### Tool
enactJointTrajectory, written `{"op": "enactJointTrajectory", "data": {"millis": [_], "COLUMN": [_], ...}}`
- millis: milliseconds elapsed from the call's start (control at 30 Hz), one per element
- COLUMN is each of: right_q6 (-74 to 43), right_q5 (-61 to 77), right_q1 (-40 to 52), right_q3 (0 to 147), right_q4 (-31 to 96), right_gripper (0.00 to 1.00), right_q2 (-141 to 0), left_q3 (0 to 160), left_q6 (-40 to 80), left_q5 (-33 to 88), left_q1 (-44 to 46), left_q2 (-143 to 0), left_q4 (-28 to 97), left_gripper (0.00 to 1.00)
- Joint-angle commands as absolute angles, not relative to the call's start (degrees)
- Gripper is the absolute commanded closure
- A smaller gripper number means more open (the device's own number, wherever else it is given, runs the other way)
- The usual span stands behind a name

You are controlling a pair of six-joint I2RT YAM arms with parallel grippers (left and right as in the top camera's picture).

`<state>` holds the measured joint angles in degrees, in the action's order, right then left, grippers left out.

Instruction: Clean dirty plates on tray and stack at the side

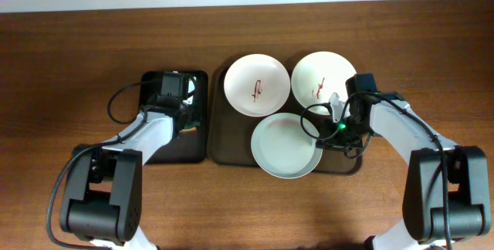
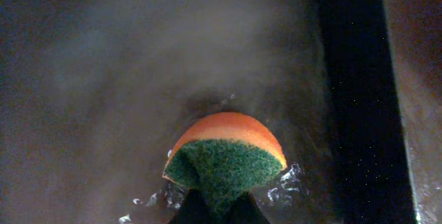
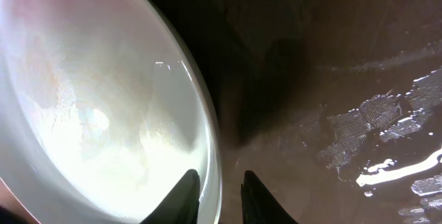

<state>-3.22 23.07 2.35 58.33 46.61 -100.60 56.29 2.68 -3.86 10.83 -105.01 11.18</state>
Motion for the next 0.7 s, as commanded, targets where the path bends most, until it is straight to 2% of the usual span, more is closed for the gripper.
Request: {"op": "enactJointTrajectory", "data": {"millis": [0, 33, 67, 233, 333, 367, 467, 500, 600, 667], "right_q6": [-3.4, -3.4, -3.4, -3.4, -3.4, -3.4, -3.4, -3.4, -3.4, -3.4], "right_q5": [23.4, 23.4, 23.4, 23.4, 23.4, 23.4, 23.4, 23.4, 23.4, 23.4], "right_q1": [2.7, 2.7, 2.7, 2.7, 2.7, 2.7, 2.7, 2.7, 2.7, 2.7], "right_q3": [58.3, 58.3, 58.3, 58.3, 58.3, 58.3, 58.3, 58.3, 58.3, 58.3], "right_q4": [46.7, 46.7, 46.7, 46.7, 46.7, 46.7, 46.7, 46.7, 46.6, 46.4], "right_gripper": [0.78, 0.78, 0.77, 0.78, 0.78, 0.78, 0.77, 0.78, 0.81, 0.88], "right_q2": [-101.0, -101.0, -101.0, -101.0, -101.0, -101.0, -101.0, -101.0, -101.0, -101.0], "left_q3": [58.8, 58.8, 58.8, 58.7, 58.4, 58.4, 58.4, 58.5, 58.7, 58.7], "left_q6": [2.5, 2.5, 2.5, 2.5, 2.5, 2.5, 2.5, 2.5, 2.5, 2.5], "left_q5": [-5.8, -5.6, -5.6, -5.2, -5.2, -5.2, -5.2, -5.2, -5.5, -5.9], "left_q1": [10.4, 10.4, 10.4, 10.8, 10.7, 10.8, 10.7, 10.7, 10.7, 10.7], "left_q2": [-104.0, -104.0, -104.0, -104.1, -104.1, -104.1, -104.1, -104.0, -103.7, -102.7], "left_q4": [13.2, 14.6, 16.3, 24.3, 25.6, 25.4, 24.3, 24.0, 23.6, 23.9], "left_gripper": [0.42, 0.33, 0.30, 0.29, 0.32, 0.44, 0.93, 1.00, 1.00, 1.00]}}
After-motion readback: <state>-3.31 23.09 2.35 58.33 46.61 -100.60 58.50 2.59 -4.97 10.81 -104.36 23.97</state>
